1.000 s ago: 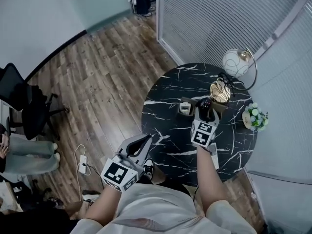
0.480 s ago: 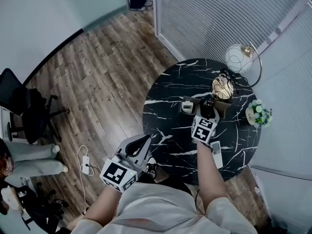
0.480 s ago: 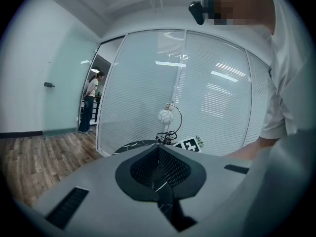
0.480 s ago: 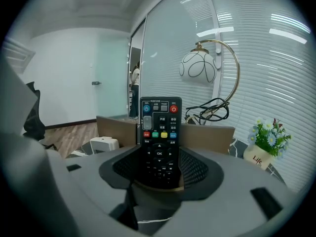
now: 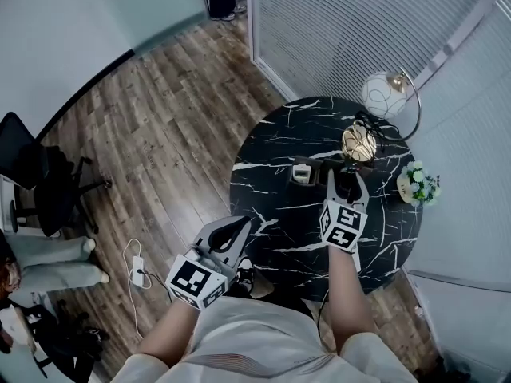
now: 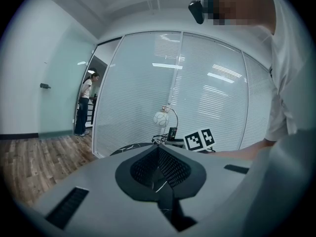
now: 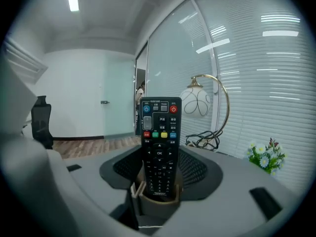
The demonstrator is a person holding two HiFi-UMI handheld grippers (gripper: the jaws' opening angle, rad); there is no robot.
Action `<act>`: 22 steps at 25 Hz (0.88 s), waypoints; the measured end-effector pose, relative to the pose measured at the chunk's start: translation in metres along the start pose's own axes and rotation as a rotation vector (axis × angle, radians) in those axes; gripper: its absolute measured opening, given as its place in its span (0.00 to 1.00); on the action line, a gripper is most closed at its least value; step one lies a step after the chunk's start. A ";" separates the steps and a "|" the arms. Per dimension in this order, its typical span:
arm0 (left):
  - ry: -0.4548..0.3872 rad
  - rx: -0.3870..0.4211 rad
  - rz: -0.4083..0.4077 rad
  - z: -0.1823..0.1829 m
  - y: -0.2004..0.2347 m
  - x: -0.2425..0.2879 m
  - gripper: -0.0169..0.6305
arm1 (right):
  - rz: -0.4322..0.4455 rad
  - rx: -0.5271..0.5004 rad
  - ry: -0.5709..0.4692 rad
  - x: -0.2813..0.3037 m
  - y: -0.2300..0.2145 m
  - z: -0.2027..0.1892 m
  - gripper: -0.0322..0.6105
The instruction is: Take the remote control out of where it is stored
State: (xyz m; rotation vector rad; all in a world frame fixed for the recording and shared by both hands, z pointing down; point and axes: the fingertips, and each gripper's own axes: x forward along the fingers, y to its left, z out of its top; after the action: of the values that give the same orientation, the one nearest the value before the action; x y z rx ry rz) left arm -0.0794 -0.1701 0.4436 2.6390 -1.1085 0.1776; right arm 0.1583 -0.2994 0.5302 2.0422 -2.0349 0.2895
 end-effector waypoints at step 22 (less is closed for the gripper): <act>-0.041 0.022 -0.077 0.011 -0.071 0.022 0.04 | 0.225 -0.026 0.432 -0.173 -0.016 -0.104 0.40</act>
State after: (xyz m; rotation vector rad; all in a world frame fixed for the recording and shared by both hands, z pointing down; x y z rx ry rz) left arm -0.0126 -0.1408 0.4236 2.7107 -1.0211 0.1208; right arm 0.1762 -0.1028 0.5749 1.5626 -1.9710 0.6762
